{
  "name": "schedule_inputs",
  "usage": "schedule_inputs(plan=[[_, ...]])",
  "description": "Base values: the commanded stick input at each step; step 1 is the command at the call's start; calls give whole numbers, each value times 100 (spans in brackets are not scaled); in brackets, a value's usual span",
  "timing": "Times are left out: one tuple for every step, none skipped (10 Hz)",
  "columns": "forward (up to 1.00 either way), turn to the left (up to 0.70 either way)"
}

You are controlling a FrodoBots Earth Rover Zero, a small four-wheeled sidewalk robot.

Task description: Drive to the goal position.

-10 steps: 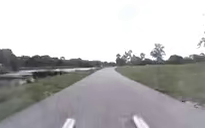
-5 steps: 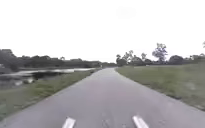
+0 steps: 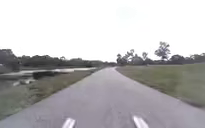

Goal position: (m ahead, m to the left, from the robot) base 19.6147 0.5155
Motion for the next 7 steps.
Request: schedule_inputs(plan=[[85, 0], [85, 0], [85, 0], [85, 0], [85, 0], [85, 0], [85, 0]])
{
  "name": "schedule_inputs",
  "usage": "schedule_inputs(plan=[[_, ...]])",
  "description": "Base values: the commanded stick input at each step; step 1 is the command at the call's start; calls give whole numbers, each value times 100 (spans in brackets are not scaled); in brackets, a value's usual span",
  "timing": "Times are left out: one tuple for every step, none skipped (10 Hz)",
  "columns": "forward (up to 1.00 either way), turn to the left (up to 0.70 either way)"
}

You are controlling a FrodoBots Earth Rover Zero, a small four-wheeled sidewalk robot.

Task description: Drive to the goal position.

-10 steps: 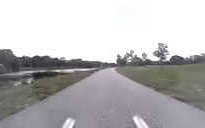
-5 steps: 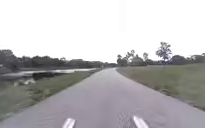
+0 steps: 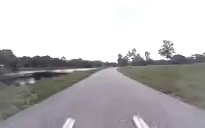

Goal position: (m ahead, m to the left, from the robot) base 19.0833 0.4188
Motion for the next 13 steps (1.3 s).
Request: schedule_inputs(plan=[[85, 0], [85, 0], [85, 0], [85, 0], [85, 0], [85, 0], [85, 0], [85, 0], [85, 0], [85, 0], [85, 0], [85, 0], [85, 0]])
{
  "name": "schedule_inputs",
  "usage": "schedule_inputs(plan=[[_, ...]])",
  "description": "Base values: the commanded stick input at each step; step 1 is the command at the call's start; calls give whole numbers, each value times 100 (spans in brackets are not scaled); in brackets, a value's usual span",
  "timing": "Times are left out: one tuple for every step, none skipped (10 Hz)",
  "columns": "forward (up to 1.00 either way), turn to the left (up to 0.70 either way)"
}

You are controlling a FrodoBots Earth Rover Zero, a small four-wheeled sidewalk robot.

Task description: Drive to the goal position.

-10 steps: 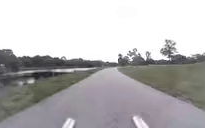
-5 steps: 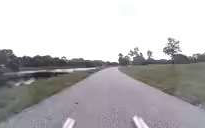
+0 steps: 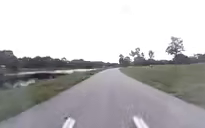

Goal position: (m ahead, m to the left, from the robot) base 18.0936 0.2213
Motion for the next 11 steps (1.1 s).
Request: schedule_inputs(plan=[[85, 0], [85, 0], [85, 0], [85, 0], [85, 0], [85, 0], [85, 0], [85, 0], [85, 0], [85, 0], [85, 0]])
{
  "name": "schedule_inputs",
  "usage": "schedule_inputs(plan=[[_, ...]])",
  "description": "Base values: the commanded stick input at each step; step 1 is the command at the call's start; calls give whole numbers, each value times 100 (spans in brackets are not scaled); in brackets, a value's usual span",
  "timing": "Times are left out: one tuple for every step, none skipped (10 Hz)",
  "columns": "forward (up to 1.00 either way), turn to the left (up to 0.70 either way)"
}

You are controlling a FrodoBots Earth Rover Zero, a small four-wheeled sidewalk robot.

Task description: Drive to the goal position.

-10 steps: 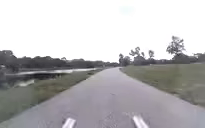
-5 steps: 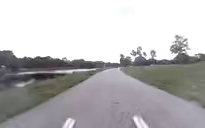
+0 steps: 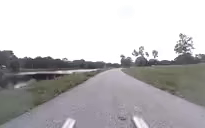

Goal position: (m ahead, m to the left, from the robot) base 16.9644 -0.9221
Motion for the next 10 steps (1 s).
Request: schedule_inputs(plan=[[85, 0], [85, 0], [85, 0], [85, 0], [85, 0], [85, 0], [85, 0], [85, 0], [85, 0], [85, 0]])
